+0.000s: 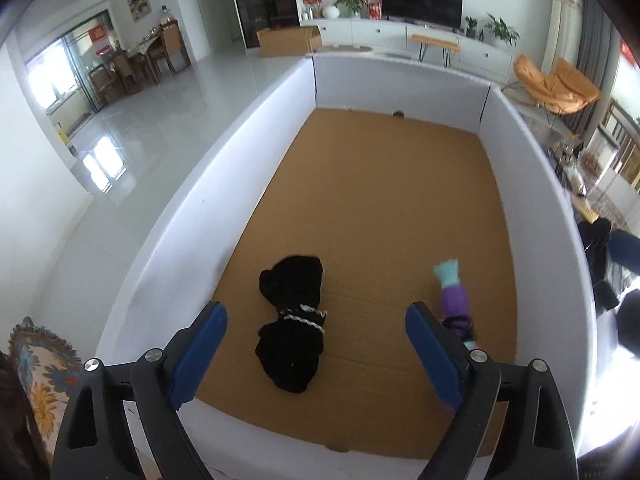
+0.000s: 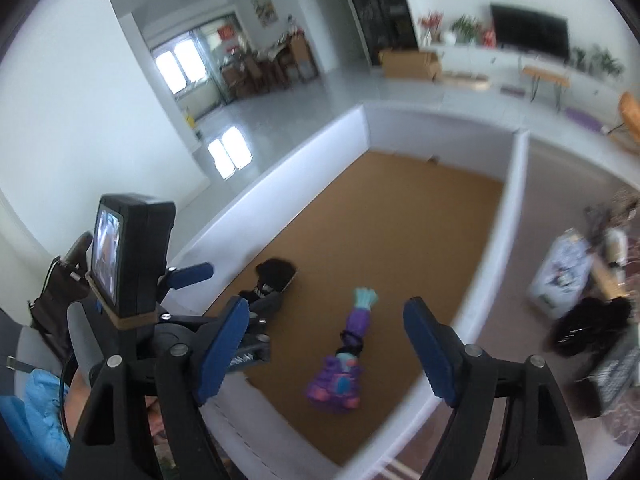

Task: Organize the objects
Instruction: 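Drop the black fabric and purple toy behind the sofa with both grippers, then grasp the black Odor Removing Bar box with the left gripper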

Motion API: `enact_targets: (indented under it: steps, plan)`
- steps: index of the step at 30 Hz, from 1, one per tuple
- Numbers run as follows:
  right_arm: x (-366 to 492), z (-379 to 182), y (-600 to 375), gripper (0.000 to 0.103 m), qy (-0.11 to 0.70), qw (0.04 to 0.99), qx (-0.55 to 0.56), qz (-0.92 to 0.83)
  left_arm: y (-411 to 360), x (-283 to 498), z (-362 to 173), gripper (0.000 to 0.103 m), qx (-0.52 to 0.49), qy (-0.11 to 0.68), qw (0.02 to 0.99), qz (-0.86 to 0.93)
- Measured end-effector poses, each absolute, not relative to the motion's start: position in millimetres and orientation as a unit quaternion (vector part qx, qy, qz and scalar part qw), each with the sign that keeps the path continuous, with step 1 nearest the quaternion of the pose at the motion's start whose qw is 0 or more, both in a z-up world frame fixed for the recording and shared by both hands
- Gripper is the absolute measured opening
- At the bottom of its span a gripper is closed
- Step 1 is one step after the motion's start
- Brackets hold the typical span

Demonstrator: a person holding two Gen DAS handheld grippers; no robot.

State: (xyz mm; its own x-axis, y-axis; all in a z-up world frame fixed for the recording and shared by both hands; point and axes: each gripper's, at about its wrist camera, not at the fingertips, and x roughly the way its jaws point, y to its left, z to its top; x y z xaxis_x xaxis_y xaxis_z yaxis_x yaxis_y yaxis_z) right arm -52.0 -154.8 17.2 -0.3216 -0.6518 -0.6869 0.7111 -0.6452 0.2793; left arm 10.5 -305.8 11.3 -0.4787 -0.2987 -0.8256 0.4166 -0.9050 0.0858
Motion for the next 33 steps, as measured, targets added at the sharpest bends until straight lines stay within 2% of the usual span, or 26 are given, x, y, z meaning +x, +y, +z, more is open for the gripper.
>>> enact_targets:
  steps: [4,9,12,16,22,27,33]
  plan:
    - [-51.1,18.3,-89.1,0.099,0.017,0.365,0.352,-0.862,-285.8,15.3,29.3,0.091,0.427,0.07,0.196,-0.88]
    - [-60.9,-24.8,16.1,0.1,0.026,0.226,0.35,-0.909,-229.0,17.7,56.8,0.091,0.39,0.069,0.114,-0.911]
    - [-68.8,-56.4,90.8,0.1,0.004,0.12,0.369,-0.921,-183.0,15.6,69.1,0.091,0.379,0.059,0.046,-0.923]
    - [-68.9,-76.1,158.8,0.1,-0.018,0.032,0.38,-0.924,-117.1,21.5,75.4,0.091,0.379,0.039,-0.038,-0.924]
    - [-64.7,-94.5,203.6,0.1,-0.101,-0.009,0.409,-0.907,-45.8,6.6,38.8,0.091,0.435,0.019,-0.102,-0.894]
    - [-67.0,-101.1,203.5,0.1,-0.109,-0.013,0.431,-0.896,-18.8,-8.4,-3.5,0.091,0.479,-0.017,-0.091,-0.873]
    - [-69.9,-110.8,198.8,0.101,-0.096,-0.014,0.451,-0.887,-8.4,-32.0,-24.1,0.091,0.482,-0.035,-0.087,-0.871]
